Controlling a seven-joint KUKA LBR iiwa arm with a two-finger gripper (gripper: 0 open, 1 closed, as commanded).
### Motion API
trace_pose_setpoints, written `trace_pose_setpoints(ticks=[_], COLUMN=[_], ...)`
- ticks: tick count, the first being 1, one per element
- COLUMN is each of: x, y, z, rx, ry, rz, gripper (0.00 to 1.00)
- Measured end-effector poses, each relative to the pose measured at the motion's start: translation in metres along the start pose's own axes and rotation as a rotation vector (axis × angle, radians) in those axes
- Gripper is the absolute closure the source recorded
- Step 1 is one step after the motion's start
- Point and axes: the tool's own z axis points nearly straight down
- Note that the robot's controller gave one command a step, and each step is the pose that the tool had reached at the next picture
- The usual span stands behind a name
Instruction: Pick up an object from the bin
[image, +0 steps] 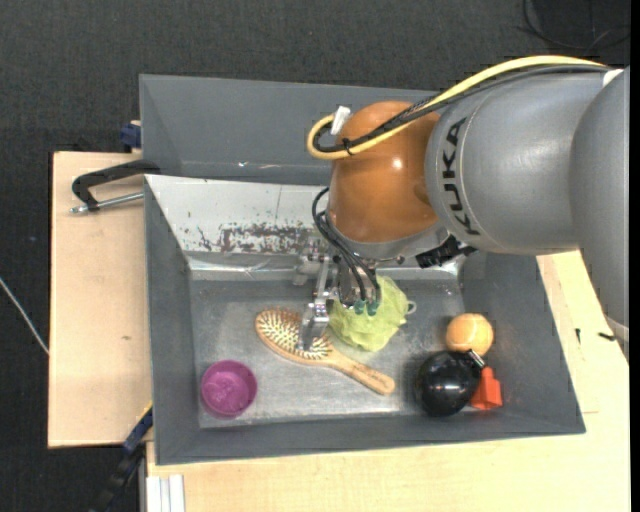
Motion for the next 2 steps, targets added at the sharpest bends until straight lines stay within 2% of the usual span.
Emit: trace_pose_setpoints(ticks=[1,2], x=[-0.003,0.024], y=[0.004,0.001], z=[0.033,0.087], rx=[-0.003,-0.003], ry=[-0.007,-0.008], rz=[0.068,0.153], gripper=[0.00,0.00])
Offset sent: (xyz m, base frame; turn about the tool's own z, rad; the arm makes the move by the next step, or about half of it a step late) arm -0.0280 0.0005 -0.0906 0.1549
